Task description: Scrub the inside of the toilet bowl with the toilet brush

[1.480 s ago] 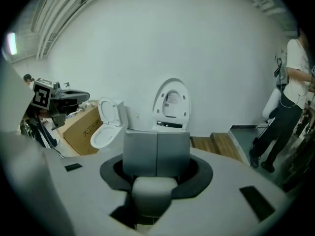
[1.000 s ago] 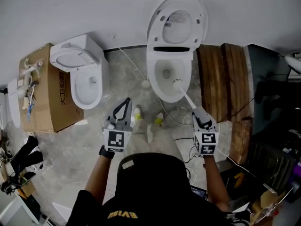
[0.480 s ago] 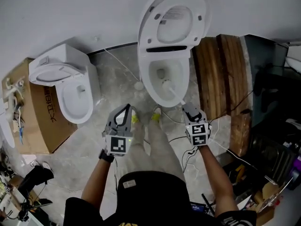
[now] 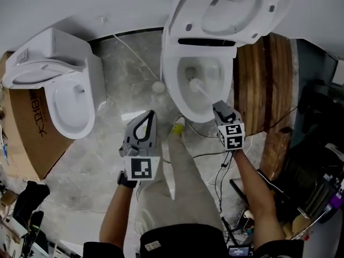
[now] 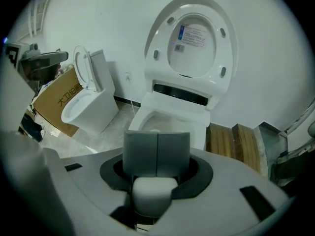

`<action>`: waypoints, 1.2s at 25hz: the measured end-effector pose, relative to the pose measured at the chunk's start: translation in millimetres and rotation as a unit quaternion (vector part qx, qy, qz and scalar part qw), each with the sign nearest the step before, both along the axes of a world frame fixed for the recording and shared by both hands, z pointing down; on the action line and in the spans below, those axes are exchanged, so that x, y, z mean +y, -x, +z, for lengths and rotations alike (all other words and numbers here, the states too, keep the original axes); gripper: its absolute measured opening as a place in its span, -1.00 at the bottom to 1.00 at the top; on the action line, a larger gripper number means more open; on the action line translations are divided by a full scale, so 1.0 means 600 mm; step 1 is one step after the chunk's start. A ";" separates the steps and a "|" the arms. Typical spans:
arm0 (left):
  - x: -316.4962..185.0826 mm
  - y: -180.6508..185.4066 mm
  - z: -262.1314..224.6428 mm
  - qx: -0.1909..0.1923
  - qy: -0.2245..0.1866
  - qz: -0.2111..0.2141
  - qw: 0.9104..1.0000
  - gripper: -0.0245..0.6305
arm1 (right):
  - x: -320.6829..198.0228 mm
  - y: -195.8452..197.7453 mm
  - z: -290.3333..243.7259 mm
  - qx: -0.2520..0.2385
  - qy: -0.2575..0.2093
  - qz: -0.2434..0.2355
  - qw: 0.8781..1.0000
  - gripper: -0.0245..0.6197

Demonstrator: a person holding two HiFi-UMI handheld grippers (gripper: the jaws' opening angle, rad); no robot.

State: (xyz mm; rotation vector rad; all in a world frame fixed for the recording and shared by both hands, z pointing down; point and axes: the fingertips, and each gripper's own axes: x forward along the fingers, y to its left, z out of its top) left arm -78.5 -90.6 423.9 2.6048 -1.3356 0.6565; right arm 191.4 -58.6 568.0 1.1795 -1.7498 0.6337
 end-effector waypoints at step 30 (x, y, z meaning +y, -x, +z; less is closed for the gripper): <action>-0.022 -0.049 0.171 0.022 0.051 0.026 0.998 -0.87 | -0.158 0.088 0.168 -0.050 -0.043 -0.013 0.998 -0.43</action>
